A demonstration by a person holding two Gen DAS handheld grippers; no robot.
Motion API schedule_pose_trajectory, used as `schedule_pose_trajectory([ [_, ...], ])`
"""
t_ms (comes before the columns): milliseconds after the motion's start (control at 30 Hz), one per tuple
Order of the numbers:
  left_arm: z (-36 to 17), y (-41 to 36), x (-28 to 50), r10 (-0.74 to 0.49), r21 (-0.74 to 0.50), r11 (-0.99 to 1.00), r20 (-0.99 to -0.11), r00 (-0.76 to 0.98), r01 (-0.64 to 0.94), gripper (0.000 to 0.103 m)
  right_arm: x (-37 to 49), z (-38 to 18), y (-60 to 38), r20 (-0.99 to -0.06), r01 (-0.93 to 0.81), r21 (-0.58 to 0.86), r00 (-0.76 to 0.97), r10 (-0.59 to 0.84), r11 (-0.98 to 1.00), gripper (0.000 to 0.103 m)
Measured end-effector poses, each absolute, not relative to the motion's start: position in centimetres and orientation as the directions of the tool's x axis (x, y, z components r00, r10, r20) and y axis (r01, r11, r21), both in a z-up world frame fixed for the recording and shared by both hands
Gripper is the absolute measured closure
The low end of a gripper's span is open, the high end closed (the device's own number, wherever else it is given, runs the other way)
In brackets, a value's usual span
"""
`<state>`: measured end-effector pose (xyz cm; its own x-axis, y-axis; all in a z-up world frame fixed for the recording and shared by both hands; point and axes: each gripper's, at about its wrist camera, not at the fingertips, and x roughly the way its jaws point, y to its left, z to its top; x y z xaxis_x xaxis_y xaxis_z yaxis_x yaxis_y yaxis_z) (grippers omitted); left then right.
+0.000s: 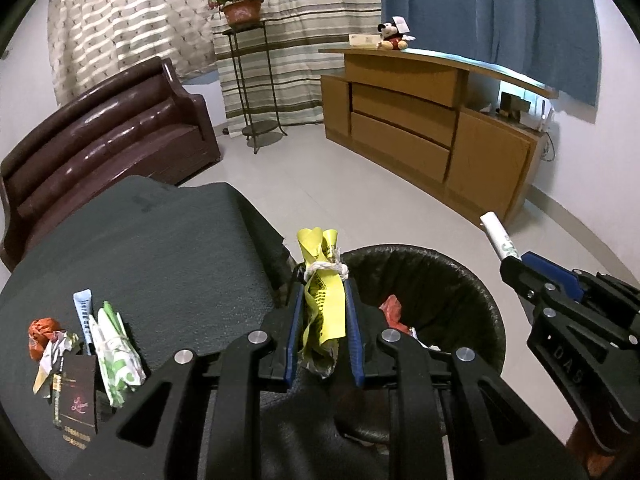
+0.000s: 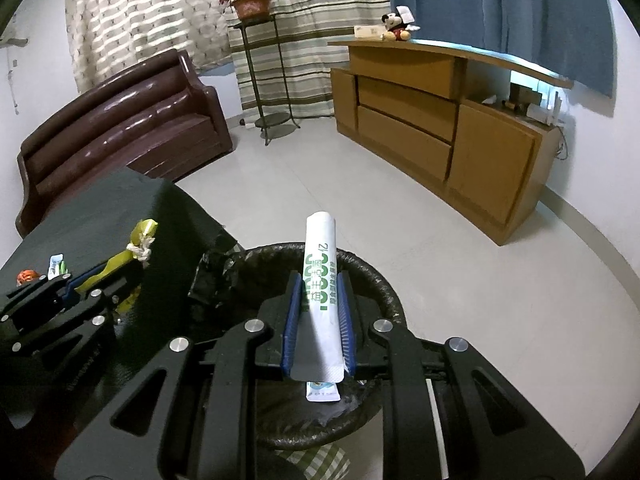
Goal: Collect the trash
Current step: 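Carry the yellow wrapper and white tube over the bin and open both grippers, then move both grippers back to the table and grasp the green-and-white packet with the right gripper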
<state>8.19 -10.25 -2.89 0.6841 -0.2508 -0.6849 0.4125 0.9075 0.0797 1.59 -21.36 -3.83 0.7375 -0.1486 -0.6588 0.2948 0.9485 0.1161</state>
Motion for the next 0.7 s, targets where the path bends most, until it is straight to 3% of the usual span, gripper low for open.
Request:
schedule_pose_trajectory([
  [33, -3.0, -10.3, 8.2, -0.249, 0.080, 0.908, -0.689, 0.681, 0.412, 0.080, 1.7, -3.9, -21.4, -0.659, 0.298, 0.118, 0.737, -0.150, 0.947, 0.084],
  [100, -3.1, -10.3, 8.3, -0.248, 0.078, 0.908, -0.692, 0.678, 0.412, 0.066, 1.9, -4.1, -21.6, -0.667, 0.297, 0.124, 0.731, -0.142, 0.947, 0.083],
  [167, -2.9, -10.1, 8.4, -0.251, 0.071, 0.911, -0.687, 0.682, 0.407, 0.061, 2.0, -4.2, -21.5, -0.671, 0.299, 0.128, 0.729, -0.140, 0.946, 0.072],
  [200, -2.8, -10.1, 8.3, -0.252, 0.069, 0.912, -0.686, 0.683, 0.405, 0.060, 2.0, -4.2, -21.5, -0.669, 0.301, 0.126, 0.729, -0.143, 0.945, 0.071],
  [533, -2.4, -9.2, 8.0, -0.259, 0.049, 0.917, -0.683, 0.684, 0.395, 0.058, 1.9, -4.3, -21.3, -0.668, 0.306, 0.124, 0.730, -0.149, 0.944, 0.068],
  [700, -1.7, -7.9, 7.6, -0.254, 0.050, 0.922, -0.668, 0.699, 0.383, 0.058, 1.7, -4.2, -20.9, -0.667, 0.292, 0.139, 0.734, -0.128, 0.946, 0.056],
])
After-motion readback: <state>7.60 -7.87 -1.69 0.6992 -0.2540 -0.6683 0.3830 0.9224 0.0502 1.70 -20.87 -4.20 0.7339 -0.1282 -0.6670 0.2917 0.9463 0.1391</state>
